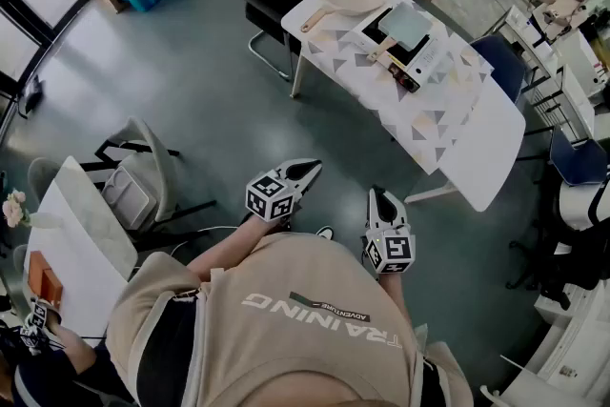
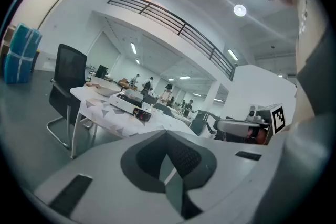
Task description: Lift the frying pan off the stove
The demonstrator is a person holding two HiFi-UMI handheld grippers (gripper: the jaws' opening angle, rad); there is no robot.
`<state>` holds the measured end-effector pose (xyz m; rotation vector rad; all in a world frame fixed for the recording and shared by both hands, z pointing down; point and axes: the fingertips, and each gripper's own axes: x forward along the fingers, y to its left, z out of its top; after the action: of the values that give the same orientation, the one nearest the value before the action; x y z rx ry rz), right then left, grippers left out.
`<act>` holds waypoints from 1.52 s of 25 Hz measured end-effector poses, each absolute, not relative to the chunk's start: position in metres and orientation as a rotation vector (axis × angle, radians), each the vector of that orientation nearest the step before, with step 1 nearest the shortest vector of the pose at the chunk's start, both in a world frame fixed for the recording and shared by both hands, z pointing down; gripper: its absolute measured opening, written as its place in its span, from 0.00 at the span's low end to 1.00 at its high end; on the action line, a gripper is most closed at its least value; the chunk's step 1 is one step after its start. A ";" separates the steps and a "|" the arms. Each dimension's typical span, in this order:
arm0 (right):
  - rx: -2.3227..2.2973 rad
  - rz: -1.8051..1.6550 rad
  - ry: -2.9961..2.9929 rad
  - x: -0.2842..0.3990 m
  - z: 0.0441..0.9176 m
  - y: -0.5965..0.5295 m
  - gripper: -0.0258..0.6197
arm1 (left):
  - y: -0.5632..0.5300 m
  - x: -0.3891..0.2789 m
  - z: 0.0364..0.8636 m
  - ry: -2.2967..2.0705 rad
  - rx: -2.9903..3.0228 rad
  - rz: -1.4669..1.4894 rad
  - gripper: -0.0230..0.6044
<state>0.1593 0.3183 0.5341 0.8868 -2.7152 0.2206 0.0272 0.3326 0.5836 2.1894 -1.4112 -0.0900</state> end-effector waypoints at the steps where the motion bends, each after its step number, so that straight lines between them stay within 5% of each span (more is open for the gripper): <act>1: 0.888 0.223 -2.713 0.155 0.535 0.317 0.04 | 0.330 0.024 0.582 -1.410 2.198 -0.090 0.04; 23: 0.932 0.261 -2.652 0.049 0.566 0.301 0.04 | 0.312 -0.067 0.613 -1.320 2.228 -0.035 0.04; 38: 0.977 0.316 -2.609 0.060 0.589 0.241 0.04 | 0.262 -0.062 0.619 -1.309 2.218 0.005 0.04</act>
<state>0.0603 0.2408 0.5889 0.9769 -2.6088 0.3162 -0.0624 0.2621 0.6188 2.2175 -1.3089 0.0053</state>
